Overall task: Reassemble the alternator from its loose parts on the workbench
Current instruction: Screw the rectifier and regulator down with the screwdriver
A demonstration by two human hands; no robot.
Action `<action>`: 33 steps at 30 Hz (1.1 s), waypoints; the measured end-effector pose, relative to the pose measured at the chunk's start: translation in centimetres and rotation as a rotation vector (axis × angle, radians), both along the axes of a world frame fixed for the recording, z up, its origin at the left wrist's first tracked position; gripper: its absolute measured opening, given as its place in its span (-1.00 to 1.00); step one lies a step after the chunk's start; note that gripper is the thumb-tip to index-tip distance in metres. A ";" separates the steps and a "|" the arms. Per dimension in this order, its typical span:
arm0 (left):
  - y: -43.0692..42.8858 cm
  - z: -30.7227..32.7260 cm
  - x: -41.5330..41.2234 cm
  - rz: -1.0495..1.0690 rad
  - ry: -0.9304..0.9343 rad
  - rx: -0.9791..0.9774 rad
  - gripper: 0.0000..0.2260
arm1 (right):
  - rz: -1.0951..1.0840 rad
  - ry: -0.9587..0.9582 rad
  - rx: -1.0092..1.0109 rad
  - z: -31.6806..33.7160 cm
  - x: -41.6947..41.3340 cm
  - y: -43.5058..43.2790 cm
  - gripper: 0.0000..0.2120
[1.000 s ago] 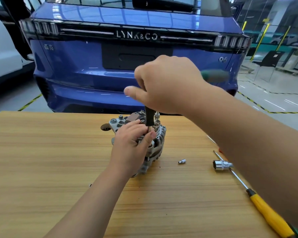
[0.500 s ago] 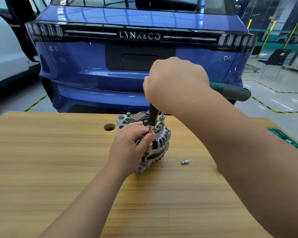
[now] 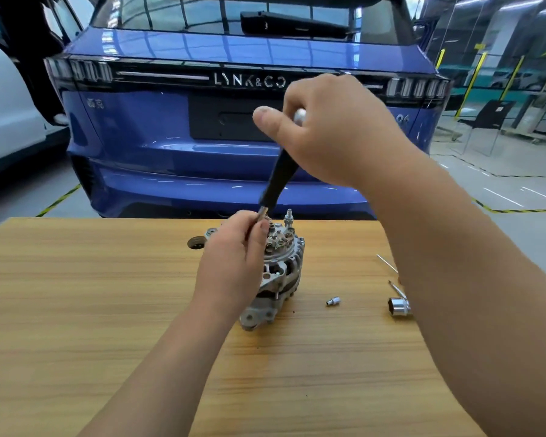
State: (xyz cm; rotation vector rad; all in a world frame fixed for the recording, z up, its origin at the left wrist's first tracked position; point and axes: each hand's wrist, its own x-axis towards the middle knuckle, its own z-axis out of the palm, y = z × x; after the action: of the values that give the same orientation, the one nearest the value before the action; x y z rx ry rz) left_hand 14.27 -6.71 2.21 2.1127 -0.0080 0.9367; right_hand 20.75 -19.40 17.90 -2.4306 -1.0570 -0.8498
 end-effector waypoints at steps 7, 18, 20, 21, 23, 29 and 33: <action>3.4 -2.4 -3.9 -0.050 0.283 0.265 -0.82 | 0.633 1.443 0.507 -10.7 1.0 -7.7 -0.66; 1.9 -6.8 -5.6 -0.222 0.350 0.316 -0.91 | 1.013 1.708 0.919 -23.4 -1.1 -12.4 -0.69; 0.1 -7.0 -5.5 -0.262 0.308 0.376 -0.85 | 0.965 1.623 0.895 -23.3 -1.0 -14.5 -0.67; -1.0 -7.0 -5.1 -0.281 0.294 0.379 -0.82 | 0.947 1.600 0.907 -23.0 -0.9 -15.7 -0.67; -3.1 -7.0 -3.9 -0.276 0.255 0.324 -0.78 | 1.027 1.573 1.034 -21.7 -0.5 -18.7 -0.68; -11.0 -8.3 1.0 -0.237 0.491 -0.031 -0.75 | 0.002 0.993 0.350 -17.6 2.1 -29.5 -0.75; -19.7 -10.2 3.1 -0.292 0.640 -0.079 -0.69 | -0.382 0.736 -0.459 -20.2 4.0 -30.9 -0.71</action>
State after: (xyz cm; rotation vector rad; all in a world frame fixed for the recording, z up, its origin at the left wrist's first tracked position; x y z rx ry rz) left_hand 17.40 -26.40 -7.97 2.1729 0.0454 0.0689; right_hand 24.79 -50.26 -2.30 -2.9894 -0.5425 0.2649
